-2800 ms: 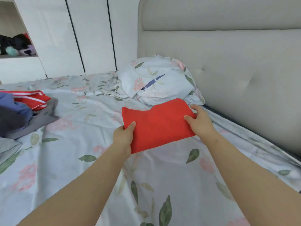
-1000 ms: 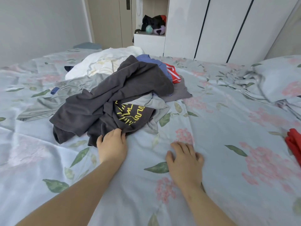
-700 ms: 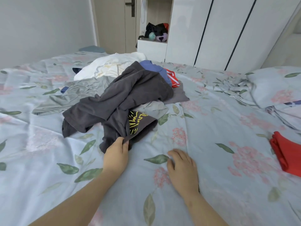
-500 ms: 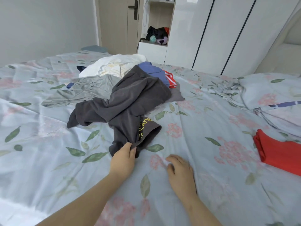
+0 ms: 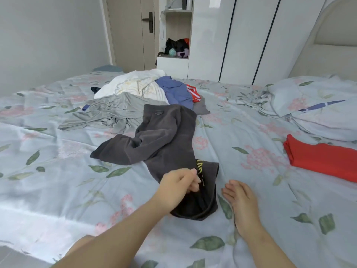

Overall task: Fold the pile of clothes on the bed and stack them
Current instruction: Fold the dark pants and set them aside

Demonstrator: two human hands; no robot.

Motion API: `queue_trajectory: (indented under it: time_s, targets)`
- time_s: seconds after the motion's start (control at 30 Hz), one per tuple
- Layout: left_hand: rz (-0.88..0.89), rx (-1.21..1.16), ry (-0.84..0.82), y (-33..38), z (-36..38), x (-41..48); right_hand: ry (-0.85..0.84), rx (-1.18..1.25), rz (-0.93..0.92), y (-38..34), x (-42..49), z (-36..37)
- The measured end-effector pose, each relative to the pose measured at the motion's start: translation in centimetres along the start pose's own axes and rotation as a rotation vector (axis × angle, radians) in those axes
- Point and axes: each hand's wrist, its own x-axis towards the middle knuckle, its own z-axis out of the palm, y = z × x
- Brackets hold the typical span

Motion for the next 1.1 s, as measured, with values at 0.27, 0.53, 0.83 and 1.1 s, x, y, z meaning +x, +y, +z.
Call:
queue_trajectory:
  time_s: [0.27,0.53,0.83,1.1]
  targets:
    - [-0.126,0.915,0.234,-2.2,-6.0,7.1,-0.023,-0.184,-0.042,0.5,-0.9,-0.1]
    - [-0.086,0.799,0.036,-2.9,-8.3,8.3,-0.043,-0.063,0.063,0.0,-0.2,-0.5]
    - [-0.107,0.379,-0.58,0.1,-7.9,2.4,-0.339,-0.43,0.074,-3.6,0.8,5.7]
    - [0.062,0.63,0.294,-1.6,-8.3,5.6,-0.326,-0.802,-0.118,-3.6,0.5,5.2]
